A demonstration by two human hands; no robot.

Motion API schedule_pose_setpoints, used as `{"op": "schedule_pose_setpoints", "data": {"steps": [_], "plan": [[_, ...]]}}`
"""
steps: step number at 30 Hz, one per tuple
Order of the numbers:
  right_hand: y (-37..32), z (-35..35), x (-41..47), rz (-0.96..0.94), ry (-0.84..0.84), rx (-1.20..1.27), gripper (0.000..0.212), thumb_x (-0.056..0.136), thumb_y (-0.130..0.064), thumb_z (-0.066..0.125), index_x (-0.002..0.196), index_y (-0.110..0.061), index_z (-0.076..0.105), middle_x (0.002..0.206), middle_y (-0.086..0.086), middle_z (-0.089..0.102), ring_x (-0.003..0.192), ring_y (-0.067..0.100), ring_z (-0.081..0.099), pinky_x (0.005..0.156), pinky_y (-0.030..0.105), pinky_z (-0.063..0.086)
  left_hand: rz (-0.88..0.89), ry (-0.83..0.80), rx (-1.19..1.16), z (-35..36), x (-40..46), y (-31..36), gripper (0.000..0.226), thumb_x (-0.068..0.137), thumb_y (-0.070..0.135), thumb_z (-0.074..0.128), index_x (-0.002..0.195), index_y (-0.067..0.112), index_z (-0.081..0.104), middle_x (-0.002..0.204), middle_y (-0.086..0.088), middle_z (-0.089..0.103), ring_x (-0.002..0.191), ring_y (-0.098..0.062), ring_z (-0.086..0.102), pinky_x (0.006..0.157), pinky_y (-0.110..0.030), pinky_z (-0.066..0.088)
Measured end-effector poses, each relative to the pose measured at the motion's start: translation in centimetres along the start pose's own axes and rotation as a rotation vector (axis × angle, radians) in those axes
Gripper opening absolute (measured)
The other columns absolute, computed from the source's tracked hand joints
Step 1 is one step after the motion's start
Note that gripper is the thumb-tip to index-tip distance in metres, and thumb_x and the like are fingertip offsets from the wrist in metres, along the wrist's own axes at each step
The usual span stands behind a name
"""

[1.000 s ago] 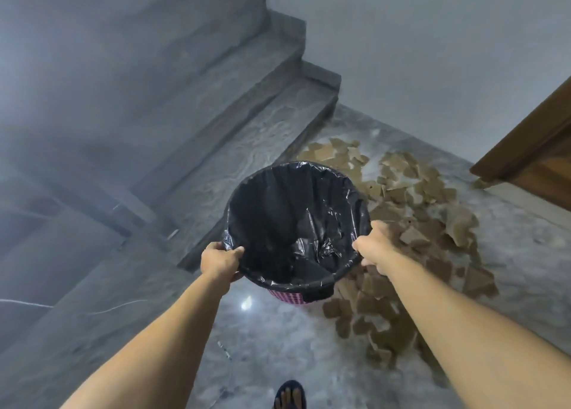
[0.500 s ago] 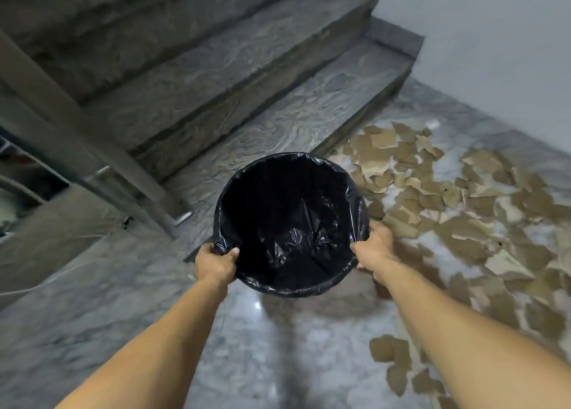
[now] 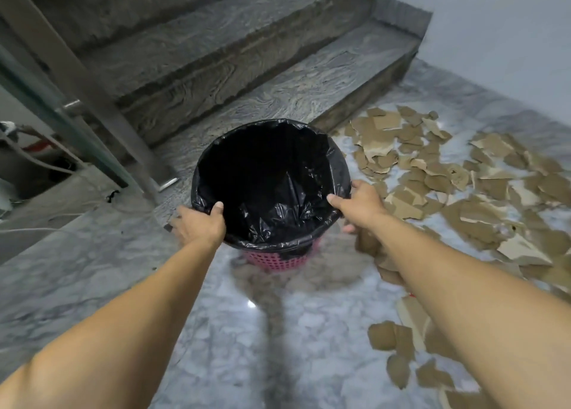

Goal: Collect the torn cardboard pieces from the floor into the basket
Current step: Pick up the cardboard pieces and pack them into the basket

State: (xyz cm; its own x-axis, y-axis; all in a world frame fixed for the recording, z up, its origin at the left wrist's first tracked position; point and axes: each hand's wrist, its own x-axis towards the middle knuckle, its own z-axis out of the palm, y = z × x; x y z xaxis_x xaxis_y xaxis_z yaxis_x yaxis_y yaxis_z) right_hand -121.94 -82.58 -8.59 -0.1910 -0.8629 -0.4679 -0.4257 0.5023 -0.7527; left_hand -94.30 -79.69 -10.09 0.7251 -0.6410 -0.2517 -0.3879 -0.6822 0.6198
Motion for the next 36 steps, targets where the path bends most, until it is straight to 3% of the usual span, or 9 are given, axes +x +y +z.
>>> {"op": "schedule_pose_setpoints", "data": {"steps": [4, 8, 14, 18, 24, 29, 31, 33, 36], "plan": [[1.6, -2.9, -1.7, -0.044, -0.015, -0.057, 0.074, 0.089, -0.05, 0.064, 0.147, -0.014, 0.037, 0.125, 0.009, 0.061, 0.085, 0.019, 0.069, 0.054, 0.03, 0.06, 0.413, 0.208, 0.227, -0.4, -5.1, 1.3, 0.058, 0.088, 0.043, 0.061, 0.129, 0.005, 0.045, 0.135, -0.019, 0.041, 0.129, -0.037, 0.032, 0.106, -0.049, 0.026], [5.3, -7.0, -3.3, -0.06, -0.034, -0.052, 0.045, 0.091, -0.04, 0.066, 0.123, -0.01, 0.054, 0.09, 0.006, 0.063, 0.083, 0.024, 0.07, 0.073, 0.042, 0.061, 0.85, 0.175, 0.129, 1.4, -9.6, 1.7, 0.029, 0.091, 0.031, 0.059, 0.108, 0.008, 0.061, 0.111, -0.012, 0.058, 0.111, -0.03, 0.046, 0.097, -0.041, 0.032], [13.7, -13.9, -6.2, -0.052, -0.047, -0.107, 0.032, 0.09, -0.031, 0.07, 0.108, -0.006, 0.06, 0.091, 0.01, 0.064, 0.075, 0.022, 0.067, 0.055, 0.033, 0.057, 1.103, 0.04, 0.195, 5.4, -17.6, 2.5, 0.024, 0.087, 0.033, 0.062, 0.073, 0.013, 0.064, 0.081, -0.004, 0.061, 0.088, -0.025, 0.054, 0.078, -0.036, 0.043], [20.5, -17.8, -8.1, 0.011, -0.035, -0.121, 0.021, 0.094, -0.022, 0.065, 0.104, -0.004, 0.06, 0.09, 0.012, 0.06, 0.069, 0.021, 0.064, 0.053, 0.031, 0.054, 1.077, -0.315, 0.261, 9.4, -22.1, 2.8, 0.02, 0.083, 0.032, 0.067, 0.072, 0.015, 0.065, 0.078, -0.004, 0.066, 0.076, -0.022, 0.062, 0.065, -0.032, 0.046], [31.3, -21.1, -10.5, 0.198, -0.015, -0.179, 0.02, 0.093, -0.024, 0.064, 0.103, -0.008, 0.06, 0.087, 0.01, 0.058, 0.072, 0.023, 0.058, 0.059, 0.034, 0.051, 0.951, -0.757, 0.678, 17.9, -27.7, 0.5, 0.04, 0.081, 0.035, 0.074, 0.11, 0.009, 0.065, 0.108, -0.009, 0.066, 0.092, -0.025, 0.064, 0.076, -0.036, 0.056], [39.5, -21.8, -11.7, 0.377, 0.057, -0.206, 0.016, 0.089, -0.024, 0.069, 0.096, -0.017, 0.057, 0.092, 0.011, 0.058, 0.076, 0.025, 0.054, 0.058, 0.032, 0.046, 0.972, -0.797, 0.95, 24.6, -30.6, -3.0, 0.048, 0.083, 0.041, 0.072, 0.11, 0.002, 0.065, 0.1, -0.01, 0.058, 0.089, -0.024, 0.055, 0.077, -0.031, 0.045], [42.7, -21.8, -12.1, 0.456, 0.094, -0.234, 0.023, 0.086, -0.027, 0.072, 0.087, -0.022, 0.049, 0.09, 0.009, 0.053, 0.073, 0.022, 0.052, 0.06, 0.029, 0.045, 0.98, -0.814, 1.041, 27.2, -31.3, -4.7, 0.053, 0.082, 0.044, 0.072, 0.115, 0.004, 0.062, 0.113, -0.012, 0.062, 0.098, -0.025, 0.055, 0.08, -0.031, 0.045], [45.2, -21.6, -12.6, 0.534, 0.143, -0.285, 0.033, 0.083, -0.031, 0.075, 0.098, -0.01, 0.055, 0.103, 0.014, 0.059, 0.083, 0.026, 0.058, 0.069, 0.032, 0.048, 0.95, -0.795, 1.07, 29.2, -31.7, -6.4, 0.063, 0.079, 0.043, 0.073, 0.127, 0.005, 0.055, 0.126, -0.013, 0.058, 0.109, -0.027, 0.056, 0.086, -0.03, 0.046], [48.4, -21.2, -13.1, 0.641, 0.206, -0.317, 0.072, 0.076, -0.046, 0.077, 0.13, -0.005, 0.052, 0.134, 0.016, 0.053, 0.122, 0.032, 0.052, 0.097, 0.037, 0.047, 0.836, -0.79, 1.027, 31.8, -32.7, -7.7, 0.098, 0.072, 0.049, 0.078, 0.145, 0.006, 0.029, 0.142, -0.02, 0.038, 0.131, -0.033, 0.041, 0.103, -0.037, 0.043]]}}
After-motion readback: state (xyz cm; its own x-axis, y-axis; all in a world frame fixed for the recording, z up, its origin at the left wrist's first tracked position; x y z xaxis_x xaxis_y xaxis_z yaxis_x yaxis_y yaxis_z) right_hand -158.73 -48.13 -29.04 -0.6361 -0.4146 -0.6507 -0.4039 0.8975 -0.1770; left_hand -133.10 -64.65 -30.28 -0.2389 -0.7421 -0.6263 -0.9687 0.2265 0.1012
